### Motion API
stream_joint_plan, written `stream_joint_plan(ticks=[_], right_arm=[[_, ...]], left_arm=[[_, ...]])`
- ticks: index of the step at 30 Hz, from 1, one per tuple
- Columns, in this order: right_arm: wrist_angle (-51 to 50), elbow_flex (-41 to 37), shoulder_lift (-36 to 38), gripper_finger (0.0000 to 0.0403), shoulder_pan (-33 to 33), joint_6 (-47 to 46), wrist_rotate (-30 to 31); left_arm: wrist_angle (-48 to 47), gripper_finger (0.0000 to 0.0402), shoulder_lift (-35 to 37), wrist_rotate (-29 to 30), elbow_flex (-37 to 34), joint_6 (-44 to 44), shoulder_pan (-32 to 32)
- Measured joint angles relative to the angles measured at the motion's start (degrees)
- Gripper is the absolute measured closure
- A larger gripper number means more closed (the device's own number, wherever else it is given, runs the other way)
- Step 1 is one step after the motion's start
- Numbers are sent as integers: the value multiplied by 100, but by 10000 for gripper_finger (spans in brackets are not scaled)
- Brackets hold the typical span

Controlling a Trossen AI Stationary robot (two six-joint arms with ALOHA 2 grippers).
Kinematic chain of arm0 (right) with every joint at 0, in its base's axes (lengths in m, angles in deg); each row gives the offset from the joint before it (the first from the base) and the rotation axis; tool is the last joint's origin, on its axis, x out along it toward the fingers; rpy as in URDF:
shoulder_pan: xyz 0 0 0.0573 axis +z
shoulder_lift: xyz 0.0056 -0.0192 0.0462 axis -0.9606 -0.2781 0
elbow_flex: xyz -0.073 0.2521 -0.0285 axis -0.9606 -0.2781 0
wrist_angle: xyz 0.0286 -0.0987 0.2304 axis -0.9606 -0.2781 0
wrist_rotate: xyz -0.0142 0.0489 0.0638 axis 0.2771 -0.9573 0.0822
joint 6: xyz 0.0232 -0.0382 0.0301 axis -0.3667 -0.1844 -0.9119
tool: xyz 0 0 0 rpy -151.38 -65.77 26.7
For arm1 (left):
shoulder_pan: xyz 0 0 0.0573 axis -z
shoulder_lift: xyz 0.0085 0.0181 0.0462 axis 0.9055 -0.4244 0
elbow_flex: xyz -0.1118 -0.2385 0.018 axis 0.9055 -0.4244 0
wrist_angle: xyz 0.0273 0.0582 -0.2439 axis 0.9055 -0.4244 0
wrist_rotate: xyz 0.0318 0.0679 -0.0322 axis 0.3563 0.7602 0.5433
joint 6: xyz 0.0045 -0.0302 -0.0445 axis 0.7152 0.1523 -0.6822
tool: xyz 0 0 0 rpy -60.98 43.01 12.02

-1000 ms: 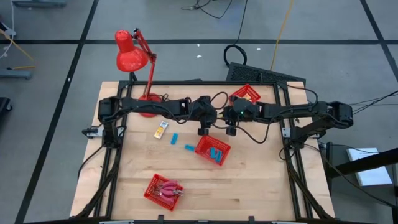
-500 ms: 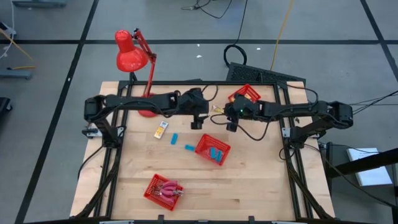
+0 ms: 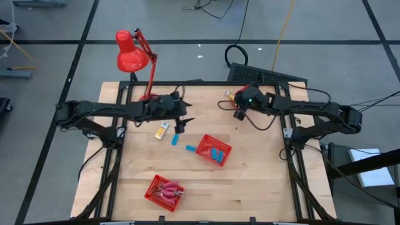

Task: Pick & Place School Supplies
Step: Put the yellow crayon box into the top red bin

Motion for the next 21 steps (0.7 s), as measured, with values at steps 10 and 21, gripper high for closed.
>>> stream_joint_plan(ticks=[10,21], right_arm=[[-804,-216,935,329,-858,-371,-21],[231,-1597,934,329,-1838,-842,-931]], left_arm=[[882,117,996,150,-1485,-834,493],[1292,117,1295,256,-1902,-1135,810]])
